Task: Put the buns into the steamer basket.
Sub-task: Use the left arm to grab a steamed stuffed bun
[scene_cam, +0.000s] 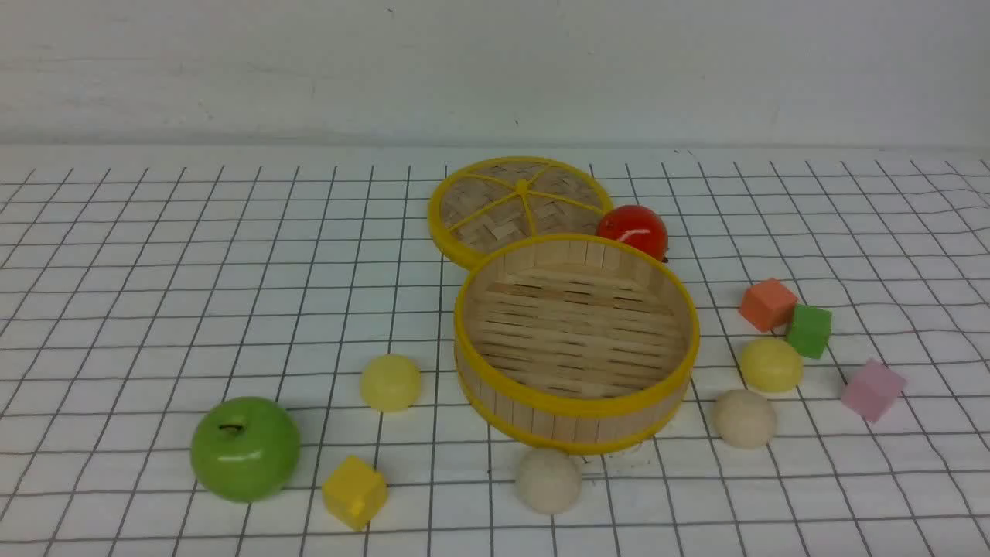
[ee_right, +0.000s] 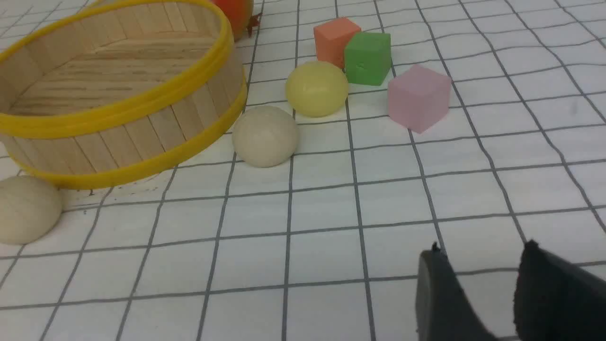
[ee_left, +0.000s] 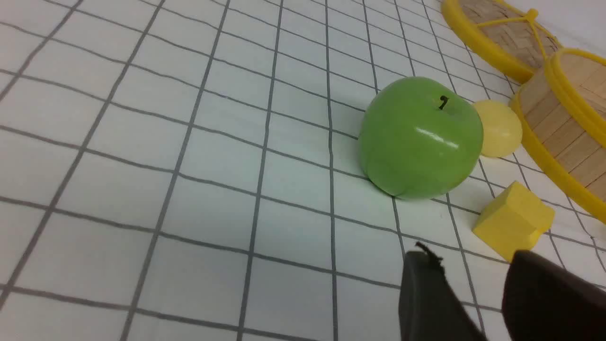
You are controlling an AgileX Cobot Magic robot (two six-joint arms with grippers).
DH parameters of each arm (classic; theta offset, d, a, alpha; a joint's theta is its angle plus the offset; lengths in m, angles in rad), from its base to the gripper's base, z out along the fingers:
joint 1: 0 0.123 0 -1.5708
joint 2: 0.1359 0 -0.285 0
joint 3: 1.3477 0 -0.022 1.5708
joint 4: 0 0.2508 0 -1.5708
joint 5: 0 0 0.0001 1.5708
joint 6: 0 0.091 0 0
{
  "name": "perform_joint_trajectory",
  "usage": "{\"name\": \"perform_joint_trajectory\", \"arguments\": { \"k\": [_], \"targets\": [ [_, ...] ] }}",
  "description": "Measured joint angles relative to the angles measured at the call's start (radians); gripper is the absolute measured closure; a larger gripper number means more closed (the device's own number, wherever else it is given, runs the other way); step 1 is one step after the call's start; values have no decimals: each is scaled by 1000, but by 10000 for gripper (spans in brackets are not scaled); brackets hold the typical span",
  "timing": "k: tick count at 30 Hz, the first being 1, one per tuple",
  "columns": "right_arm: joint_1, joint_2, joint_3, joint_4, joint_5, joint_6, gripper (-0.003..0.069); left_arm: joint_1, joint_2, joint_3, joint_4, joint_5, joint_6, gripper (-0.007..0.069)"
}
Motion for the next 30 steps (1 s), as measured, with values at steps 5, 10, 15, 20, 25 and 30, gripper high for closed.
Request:
{"name": "perform_joint_trajectory", "arguments": {
  "k": [5,10,15,20,25,30],
  "targets": [
    [0,0,0,0,0,0,419,0,0,0,0,0,0,386],
    [0,0,0,0,0,0,419,0,0,0,0,0,0,386],
    [0,0,0,0,0,0,419,0,0,0,0,0,0,386],
    [0,0,0,0,0,0,419,0,0,0,-2,-4,-1,386],
    [0,0,0,0,0,0,419,0,0,0,-173,-88,-108,386],
    [0,0,0,0,0,0,419,0,0,0,-422,-262,-225,396]
  ]
}}
